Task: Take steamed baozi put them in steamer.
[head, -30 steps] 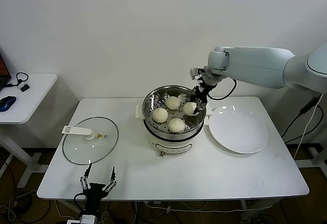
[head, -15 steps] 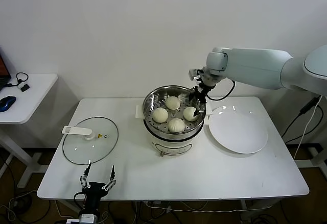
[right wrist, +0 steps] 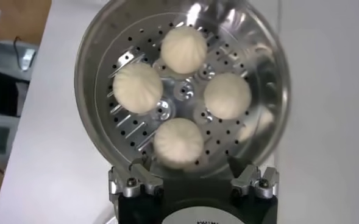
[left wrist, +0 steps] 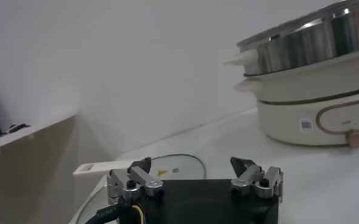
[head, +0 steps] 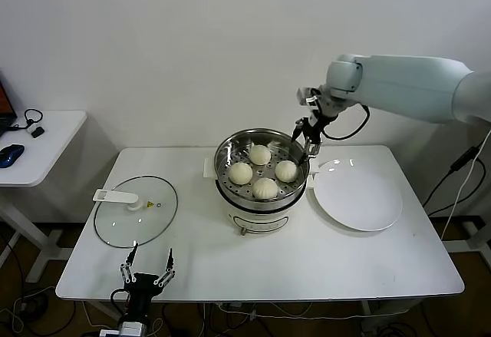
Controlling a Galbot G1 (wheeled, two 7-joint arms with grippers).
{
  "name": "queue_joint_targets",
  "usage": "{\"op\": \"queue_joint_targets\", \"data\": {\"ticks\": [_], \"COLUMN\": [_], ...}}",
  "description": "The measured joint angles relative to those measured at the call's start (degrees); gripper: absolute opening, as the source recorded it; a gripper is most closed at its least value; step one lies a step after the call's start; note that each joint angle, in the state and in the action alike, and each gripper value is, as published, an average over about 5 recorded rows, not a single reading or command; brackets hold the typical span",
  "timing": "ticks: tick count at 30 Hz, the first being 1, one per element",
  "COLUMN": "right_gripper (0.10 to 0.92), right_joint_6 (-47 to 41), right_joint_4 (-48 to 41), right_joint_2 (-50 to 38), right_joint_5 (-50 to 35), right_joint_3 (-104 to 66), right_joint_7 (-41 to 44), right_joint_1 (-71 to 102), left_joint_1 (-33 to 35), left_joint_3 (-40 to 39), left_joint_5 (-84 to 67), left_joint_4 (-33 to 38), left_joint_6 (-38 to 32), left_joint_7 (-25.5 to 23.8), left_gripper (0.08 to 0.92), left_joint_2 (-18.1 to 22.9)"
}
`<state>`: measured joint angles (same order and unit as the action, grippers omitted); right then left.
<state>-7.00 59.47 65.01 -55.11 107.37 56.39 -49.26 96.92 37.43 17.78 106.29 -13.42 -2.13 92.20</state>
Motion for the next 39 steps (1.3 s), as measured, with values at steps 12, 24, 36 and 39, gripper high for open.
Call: {"op": "queue_joint_targets", "data": {"ticks": [12,24,36,39], "right_gripper": [0.823,0.823,0.823,0.823], "right_joint_6": [-3.02,-7.03,-7.99,-6.18], "right_joint_4": [5.74,18.56,35.33,39.47], "right_joint_2": [-9.20,-22.34,-37.20,-40.69], "right_joint_5": [-2.25,-3.76,-5.19,-4.85], "right_joint_3": [-6.25,-19.81,-40.64,-44.92], "right_joint_7": [-9.41,-28.05,-49.89,-54.28], "right_joint_1": [-2.51,0.83,15.59,20.31], "left_joint_1": [-0.69,-1.47,-2.10,-2.04], "left_joint_3": [-0.67,-0.66,-0.68,-0.69], "left_joint_5": [0.54,1.26,2.15,2.39], "left_joint_4": [0.44,1.02,1.18,1.09], "left_joint_6": [1.12,2.66,3.61,3.53], "left_joint_7": [-0.15,-0.61,-0.92,-0.90], "left_gripper": [0.823,0.823,0.823,0.823], "left_joint_2": [0.00,0.00,0.00,0.00]}}
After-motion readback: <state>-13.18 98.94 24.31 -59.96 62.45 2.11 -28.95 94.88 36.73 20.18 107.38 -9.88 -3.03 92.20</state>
